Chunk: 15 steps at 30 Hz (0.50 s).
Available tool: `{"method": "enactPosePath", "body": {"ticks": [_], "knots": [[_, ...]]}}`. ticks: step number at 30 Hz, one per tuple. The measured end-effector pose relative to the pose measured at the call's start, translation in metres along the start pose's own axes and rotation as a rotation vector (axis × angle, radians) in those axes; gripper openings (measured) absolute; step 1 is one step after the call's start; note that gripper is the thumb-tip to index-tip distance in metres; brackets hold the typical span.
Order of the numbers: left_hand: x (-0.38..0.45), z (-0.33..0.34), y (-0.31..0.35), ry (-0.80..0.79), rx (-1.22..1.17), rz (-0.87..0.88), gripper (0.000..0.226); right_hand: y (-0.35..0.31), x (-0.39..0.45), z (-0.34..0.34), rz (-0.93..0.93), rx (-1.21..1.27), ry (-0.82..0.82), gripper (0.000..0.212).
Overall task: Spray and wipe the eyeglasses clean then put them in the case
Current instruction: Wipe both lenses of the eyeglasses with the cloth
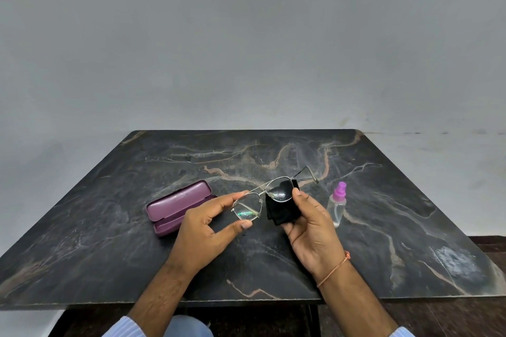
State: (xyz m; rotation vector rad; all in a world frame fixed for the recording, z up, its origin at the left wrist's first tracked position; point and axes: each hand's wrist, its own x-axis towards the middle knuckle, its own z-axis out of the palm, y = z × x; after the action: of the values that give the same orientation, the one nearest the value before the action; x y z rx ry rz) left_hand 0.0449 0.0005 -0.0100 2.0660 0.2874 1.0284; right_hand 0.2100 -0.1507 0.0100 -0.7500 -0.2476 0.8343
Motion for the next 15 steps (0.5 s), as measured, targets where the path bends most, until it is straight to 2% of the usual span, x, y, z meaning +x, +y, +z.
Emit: {"method": "enactPosePath", "body": {"ticks": [8,15], "knots": [[0.0003,-0.0006,-0.0021,0.001,0.000,0.000,0.058,0.0013,0.0003,0.0001,0.035,-0.020,-0.016,0.029],[-0.0001,0.0006,-0.0027,0.043,0.033,0.039,0.055,0.0010,-0.0010,0.0033,-0.010,-0.022,0.032,0.021]]}}
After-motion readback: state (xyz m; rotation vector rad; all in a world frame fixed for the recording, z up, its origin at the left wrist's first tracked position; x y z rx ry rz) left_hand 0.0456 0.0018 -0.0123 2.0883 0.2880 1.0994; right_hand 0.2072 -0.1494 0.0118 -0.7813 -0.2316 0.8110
